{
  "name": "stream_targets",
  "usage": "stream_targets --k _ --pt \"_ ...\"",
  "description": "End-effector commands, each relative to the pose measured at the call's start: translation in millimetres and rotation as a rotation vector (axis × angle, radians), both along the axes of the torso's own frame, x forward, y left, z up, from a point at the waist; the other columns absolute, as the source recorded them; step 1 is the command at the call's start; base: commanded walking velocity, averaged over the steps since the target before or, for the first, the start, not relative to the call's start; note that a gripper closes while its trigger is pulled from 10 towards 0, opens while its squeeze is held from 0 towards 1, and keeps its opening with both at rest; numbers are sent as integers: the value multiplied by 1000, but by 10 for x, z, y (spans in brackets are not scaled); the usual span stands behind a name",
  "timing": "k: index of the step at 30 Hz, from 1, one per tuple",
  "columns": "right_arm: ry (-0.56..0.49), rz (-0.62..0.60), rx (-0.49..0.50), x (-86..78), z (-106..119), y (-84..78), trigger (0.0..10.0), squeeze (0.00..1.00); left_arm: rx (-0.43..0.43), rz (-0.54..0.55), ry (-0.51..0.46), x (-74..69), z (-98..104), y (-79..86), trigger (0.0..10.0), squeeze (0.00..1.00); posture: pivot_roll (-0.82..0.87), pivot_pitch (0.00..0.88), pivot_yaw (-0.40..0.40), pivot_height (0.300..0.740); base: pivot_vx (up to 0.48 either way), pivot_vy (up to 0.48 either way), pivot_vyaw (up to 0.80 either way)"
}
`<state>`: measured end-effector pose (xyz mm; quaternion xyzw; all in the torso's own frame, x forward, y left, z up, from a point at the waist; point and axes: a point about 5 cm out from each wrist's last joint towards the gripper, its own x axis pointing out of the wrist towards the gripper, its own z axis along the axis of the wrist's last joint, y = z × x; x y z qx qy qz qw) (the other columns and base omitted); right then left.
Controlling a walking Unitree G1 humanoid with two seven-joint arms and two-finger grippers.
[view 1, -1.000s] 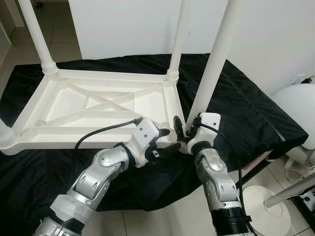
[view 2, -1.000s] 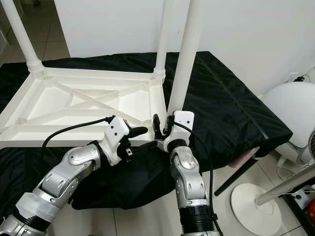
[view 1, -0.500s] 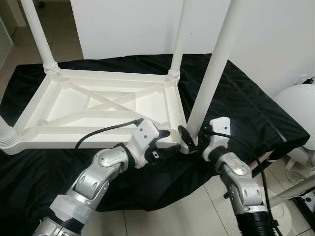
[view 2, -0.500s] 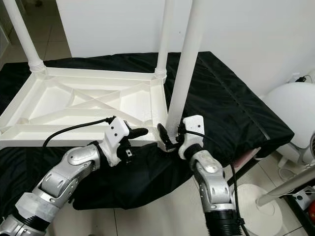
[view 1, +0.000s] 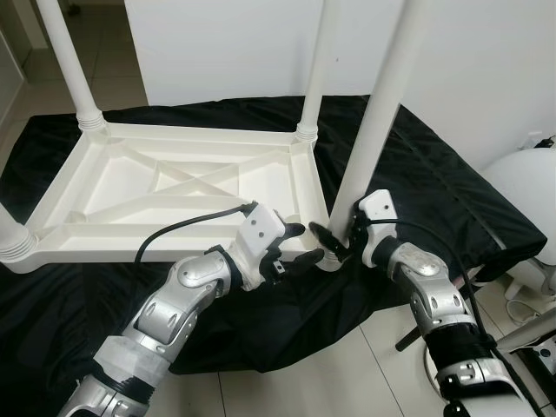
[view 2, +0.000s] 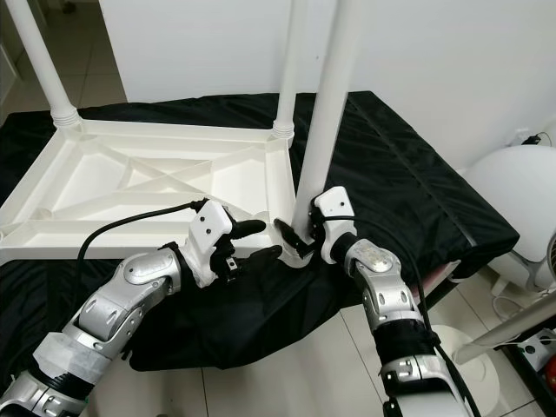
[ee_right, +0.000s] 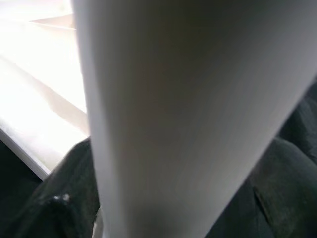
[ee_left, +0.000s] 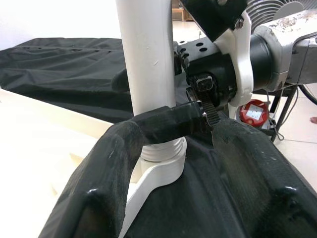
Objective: Building children table
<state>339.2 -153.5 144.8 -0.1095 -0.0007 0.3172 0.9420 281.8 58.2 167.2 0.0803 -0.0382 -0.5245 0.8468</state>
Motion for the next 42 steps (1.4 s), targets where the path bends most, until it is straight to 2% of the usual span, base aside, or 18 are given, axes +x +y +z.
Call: stream_targets --k 1,2,3,14,15,25,28,30,33,37,38,40,41,42 --pt "11 21 -28 7 -29 21 10000 0 24 -27 1 -5 -27 11 10000 0 -24 0 -46 740 0 0 0" --pt "19 47 -25 14 -37 44 2824 0 27 -27 1 -14 -33 11 10000 0 -24 0 -46 740 0 0 0" --pt "34 75 -30 12 -69 68 0 0 33 -28 1 -23 -43 11 10000 0 -18 0 -52 740 0 0 0" --pt "71 126 -31 13 -191 74 0 0 40 -21 3 -37 -63 21 10000 0 -12 1 -59 740 0 0 0" --pt "79 114 -7 9 -184 78 10000 0 39 -20 3 -37 -63 21 10000 0 -12 1 -59 740 0 0 0" --pt "73 55 39 5 -145 88 10000 0 44 -19 1 -43 -71 22 10000 0 -17 5 -68 740 0 0 0" --pt "62 -217 179 -23 -117 109 10000 0 45 -22 6 -75 -101 1 10000 0 -25 8 -76 740 0 0 0" --pt "62 -217 179 -23 -117 109 10000 0 45 -22 6 -75 -101 1 10000 0 -25 8 -76 740 0 0 0" --pt "91 -451 259 -136 -229 211 10000 0 41 -22 8 -85 -106 -10 10000 0 -27 12 -75 740 0 0 0" --pt "92 -494 267 -164 -250 238 10000 0 42 -23 8 -86 -107 -9 10000 0 -27 12 -75 740 0 0 0" --pt "88 -548 274 -202 -268 278 10000 0 43 -23 8 -86 -108 -8 10000 0 -26 11 -76 740 0 0 0" --pt "88 -548 274 -202 -268 278 10000 0 43 -23 8 -86 -108 -8 10000 0 -26 11 -76 740 0 0 0" --pt "88 -586 292 -242 -282 350 10000 0 44 -24 8 -87 -110 -5 10000 0 -25 12 -77 740 0 0 0" --pt "88 -586 292 -242 -282 350 10000 0 44 -24 8 -87 -110 -5 10000 0 -25 12 -77 740 0 0 0"
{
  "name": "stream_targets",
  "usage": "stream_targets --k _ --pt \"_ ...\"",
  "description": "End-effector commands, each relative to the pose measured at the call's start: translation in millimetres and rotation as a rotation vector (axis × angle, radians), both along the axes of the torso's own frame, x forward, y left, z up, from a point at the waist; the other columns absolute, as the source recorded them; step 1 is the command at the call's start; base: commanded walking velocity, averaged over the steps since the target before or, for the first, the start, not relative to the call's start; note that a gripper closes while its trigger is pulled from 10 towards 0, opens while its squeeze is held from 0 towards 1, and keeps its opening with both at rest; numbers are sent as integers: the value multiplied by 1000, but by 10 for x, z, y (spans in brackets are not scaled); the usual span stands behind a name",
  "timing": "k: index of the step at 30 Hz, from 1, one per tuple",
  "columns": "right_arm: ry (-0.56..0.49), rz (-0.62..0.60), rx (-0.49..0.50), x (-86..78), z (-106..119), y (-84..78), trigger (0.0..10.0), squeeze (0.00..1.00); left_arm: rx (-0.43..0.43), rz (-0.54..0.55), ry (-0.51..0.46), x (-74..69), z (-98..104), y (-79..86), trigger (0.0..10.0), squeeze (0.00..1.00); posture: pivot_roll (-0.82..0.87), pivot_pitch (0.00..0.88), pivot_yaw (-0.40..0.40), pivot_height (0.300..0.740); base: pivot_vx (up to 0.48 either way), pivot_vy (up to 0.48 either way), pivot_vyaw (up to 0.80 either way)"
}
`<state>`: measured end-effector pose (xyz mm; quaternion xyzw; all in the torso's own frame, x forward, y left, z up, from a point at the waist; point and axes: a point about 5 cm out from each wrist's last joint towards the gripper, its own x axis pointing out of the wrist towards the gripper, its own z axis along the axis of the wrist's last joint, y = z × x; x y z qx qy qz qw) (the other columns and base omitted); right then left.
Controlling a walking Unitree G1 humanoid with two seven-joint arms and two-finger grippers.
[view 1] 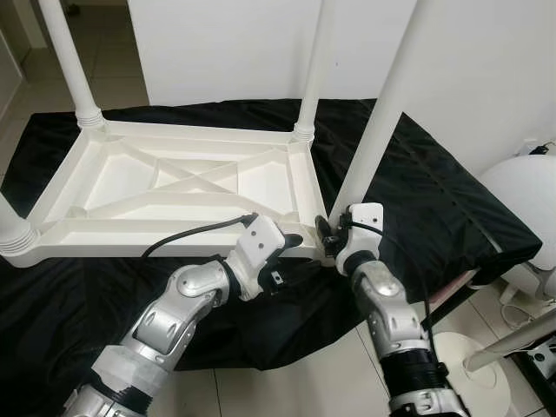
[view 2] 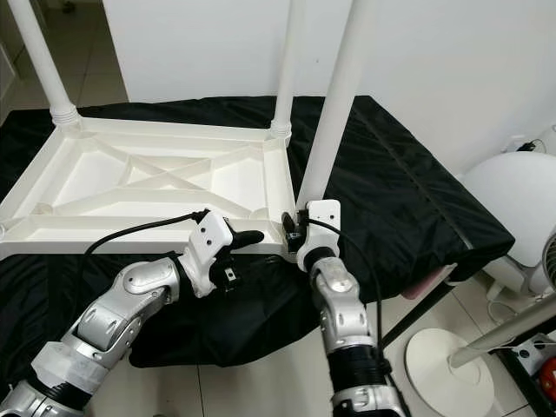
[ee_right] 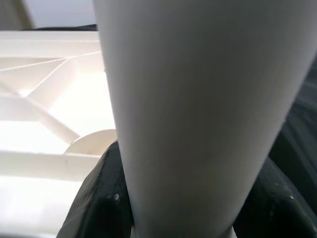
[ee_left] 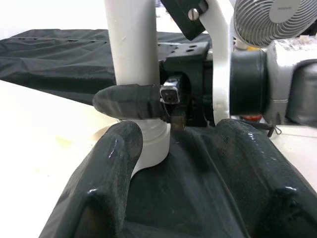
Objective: Building children table
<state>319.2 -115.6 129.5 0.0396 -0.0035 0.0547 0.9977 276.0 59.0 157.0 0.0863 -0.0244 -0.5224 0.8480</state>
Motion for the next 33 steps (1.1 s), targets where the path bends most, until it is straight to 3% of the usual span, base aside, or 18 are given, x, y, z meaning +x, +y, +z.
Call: stream_targets --k 1,2,4,5,6,14,19,20,21,22,29,33 --pt "66 -32 27 -80 -135 70 10000 0 21 -32 -8 -34 -10 -11 10000 0 -25 13 -75 740 0 0 0" --pt "61 3 45 -112 -122 156 10000 0 23 -35 -7 -40 -14 -12 10000 0 -26 13 -77 740 0 0 0" --pt "61 3 45 -112 -122 156 10000 0 23 -35 -7 -40 -14 -12 10000 0 -26 13 -77 740 0 0 0" --pt "58 28 62 -152 -83 190 10000 765 26 -41 -5 -55 -25 -18 10000 0 -28 12 -77 740 0 0 0" --pt "54 29 59 -156 -75 162 10000 1000 26 -44 -4 -59 -29 -21 10000 0 -29 11 -77 740 0 0 0" --pt "23 27 74 -184 0 101 10000 1000 27 -46 -4 -73 -34 -23 10000 0 -27 9 -77 740 0 0 0" --pt "-10 131 39 -240 42 -3 10000 1000 30 -47 -2 -81 -43 -22 10000 0 -27 9 -80 740 0 0 0" --pt "-10 163 28 -250 34 -65 10000 792 31 -45 -3 -74 -42 -23 10000 0 -28 8 -80 740 0 0 0" --pt "-10 163 28 -250 34 -65 10000 792 31 -45 -3 -74 -42 -23 10000 0 -28 8 -80 740 0 0 0" --pt "-12 194 9 -246 25 -126 10000 0 31 -43 -4 -69 -40 -25 10000 0 -29 9 -80 740 0 0 0" --pt "-53 392 -154 -119 88 -309 10000 0 38 -50 -8 -75 -49 -31 10000 0 -30 0 -76 740 0 0 0" --pt "-48 420 -167 -95 94 -310 10000 0 40 -52 -10 -75 -47 -32 10000 0 -29 0 -72 740 0 0 0"
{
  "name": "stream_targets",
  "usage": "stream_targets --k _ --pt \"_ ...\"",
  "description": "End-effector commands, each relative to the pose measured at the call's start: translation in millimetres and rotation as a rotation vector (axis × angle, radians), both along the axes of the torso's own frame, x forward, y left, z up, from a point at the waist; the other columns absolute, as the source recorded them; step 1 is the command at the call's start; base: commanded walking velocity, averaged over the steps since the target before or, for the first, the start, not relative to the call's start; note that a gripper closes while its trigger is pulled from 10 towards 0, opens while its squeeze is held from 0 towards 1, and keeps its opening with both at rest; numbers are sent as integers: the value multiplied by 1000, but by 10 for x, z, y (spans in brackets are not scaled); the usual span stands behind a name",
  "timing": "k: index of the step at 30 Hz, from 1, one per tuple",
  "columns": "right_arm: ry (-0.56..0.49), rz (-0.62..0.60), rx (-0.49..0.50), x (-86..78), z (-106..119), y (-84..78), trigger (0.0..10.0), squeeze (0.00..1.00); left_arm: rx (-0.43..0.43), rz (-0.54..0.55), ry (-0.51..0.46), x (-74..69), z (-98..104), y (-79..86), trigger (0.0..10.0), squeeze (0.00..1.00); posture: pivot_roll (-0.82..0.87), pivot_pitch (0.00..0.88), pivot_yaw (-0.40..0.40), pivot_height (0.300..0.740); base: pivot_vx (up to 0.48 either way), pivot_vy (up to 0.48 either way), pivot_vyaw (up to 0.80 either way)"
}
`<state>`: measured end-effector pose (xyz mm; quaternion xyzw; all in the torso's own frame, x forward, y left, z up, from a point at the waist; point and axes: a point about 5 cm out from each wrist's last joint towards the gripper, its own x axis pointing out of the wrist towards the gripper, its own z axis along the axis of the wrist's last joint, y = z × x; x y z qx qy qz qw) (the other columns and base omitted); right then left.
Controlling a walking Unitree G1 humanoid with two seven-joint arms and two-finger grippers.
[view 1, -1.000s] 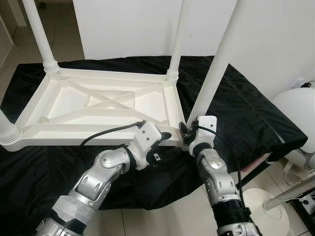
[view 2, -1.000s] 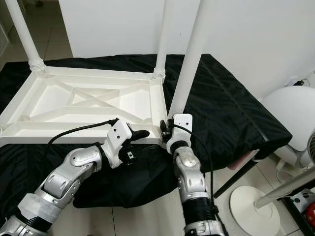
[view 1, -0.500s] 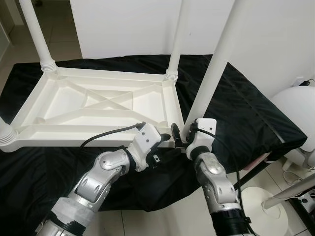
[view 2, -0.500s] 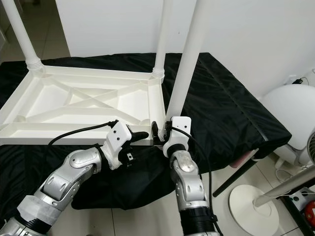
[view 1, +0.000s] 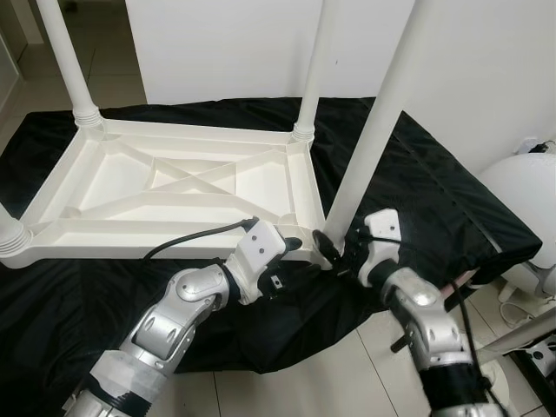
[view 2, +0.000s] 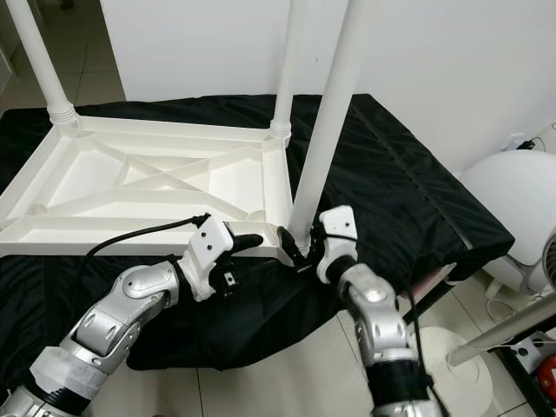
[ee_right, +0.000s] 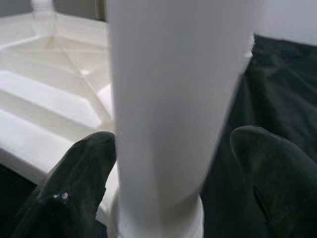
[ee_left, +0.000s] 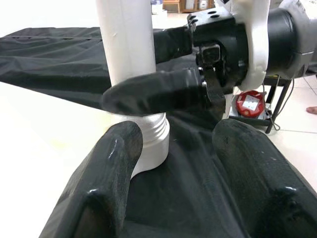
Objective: Building children table
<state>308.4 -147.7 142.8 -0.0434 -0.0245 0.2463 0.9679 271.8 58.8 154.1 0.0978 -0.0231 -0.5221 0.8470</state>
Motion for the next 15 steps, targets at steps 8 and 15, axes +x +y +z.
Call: stream_targets --k 8,15 --pt "40 173 -126 194 -79 135 10000 0 26 -53 -7 -19 -4 -29 10000 0 -18 0 -69 740 0 0 0" --pt "103 268 -134 230 -194 161 0 0 36 -36 -20 -12 11 7 10000 0 16 0 -85 740 0 0 0"
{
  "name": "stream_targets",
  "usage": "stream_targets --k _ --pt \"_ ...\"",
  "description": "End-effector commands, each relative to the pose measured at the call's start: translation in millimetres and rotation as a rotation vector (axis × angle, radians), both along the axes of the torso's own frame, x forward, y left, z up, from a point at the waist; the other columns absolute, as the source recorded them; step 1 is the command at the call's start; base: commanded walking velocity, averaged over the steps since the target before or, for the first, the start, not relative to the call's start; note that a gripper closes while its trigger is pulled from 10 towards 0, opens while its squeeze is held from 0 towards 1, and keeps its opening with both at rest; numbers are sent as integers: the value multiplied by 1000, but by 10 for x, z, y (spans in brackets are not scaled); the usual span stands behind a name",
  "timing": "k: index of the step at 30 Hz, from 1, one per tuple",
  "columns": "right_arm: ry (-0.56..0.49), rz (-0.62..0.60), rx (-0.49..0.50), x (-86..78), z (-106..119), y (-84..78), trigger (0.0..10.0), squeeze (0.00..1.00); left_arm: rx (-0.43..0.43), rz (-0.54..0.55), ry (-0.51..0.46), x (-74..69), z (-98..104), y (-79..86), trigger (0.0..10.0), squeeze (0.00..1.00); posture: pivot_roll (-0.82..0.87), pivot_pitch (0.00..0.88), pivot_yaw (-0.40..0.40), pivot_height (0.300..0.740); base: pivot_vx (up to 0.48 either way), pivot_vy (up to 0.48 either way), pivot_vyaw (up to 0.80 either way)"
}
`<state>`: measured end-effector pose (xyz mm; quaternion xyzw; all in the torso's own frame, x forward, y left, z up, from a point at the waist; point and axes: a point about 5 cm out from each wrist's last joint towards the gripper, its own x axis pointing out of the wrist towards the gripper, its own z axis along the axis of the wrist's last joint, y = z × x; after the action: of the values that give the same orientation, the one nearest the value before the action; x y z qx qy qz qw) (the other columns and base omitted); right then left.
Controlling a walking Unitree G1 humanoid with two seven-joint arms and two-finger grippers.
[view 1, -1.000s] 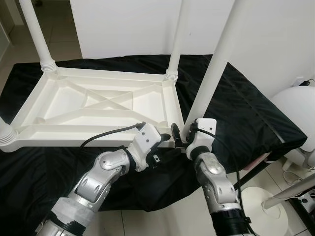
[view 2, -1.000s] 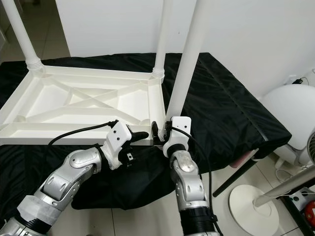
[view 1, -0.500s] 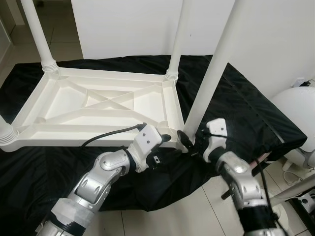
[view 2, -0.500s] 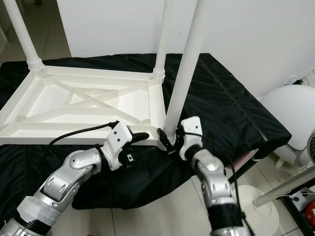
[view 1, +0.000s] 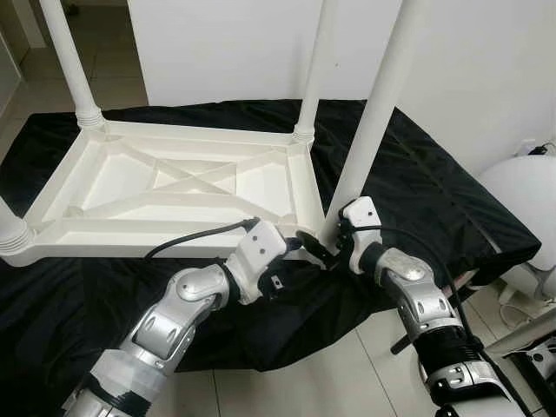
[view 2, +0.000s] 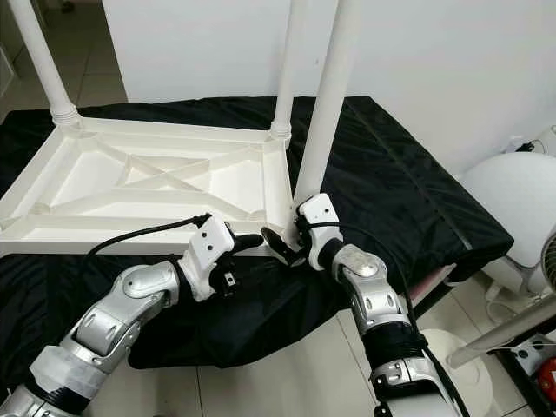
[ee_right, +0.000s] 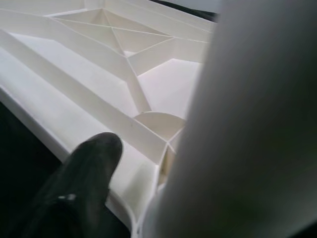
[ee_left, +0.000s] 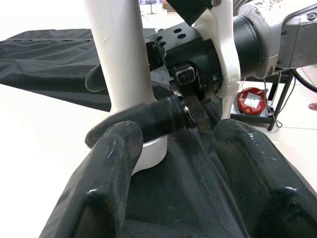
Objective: Building children table
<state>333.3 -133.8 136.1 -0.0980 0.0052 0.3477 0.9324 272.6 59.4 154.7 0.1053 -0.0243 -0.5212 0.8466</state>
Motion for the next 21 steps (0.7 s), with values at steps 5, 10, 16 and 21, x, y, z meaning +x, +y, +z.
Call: stream_targets --k 5,10,16,21 --pt "93 65 -6 -33 -186 -13 0 0 26 -27 -10 -19 4 22 10000 0 20 0 -88 740 0 0 0" --pt "101 25 23 -70 -240 -75 4627 0 28 -17 -10 -28 -9 34 10000 0 21 0 -93 740 0 0 0" --pt "104 -53 178 -81 -177 -69 10000 0 26 -11 -17 -9 -7 25 10000 0 6 0 -89 740 0 0 0" --pt "75 -170 194 -66 -122 -66 10000 0 24 -18 -14 -12 -10 8 10000 0 -6 1 -87 740 0 0 0"
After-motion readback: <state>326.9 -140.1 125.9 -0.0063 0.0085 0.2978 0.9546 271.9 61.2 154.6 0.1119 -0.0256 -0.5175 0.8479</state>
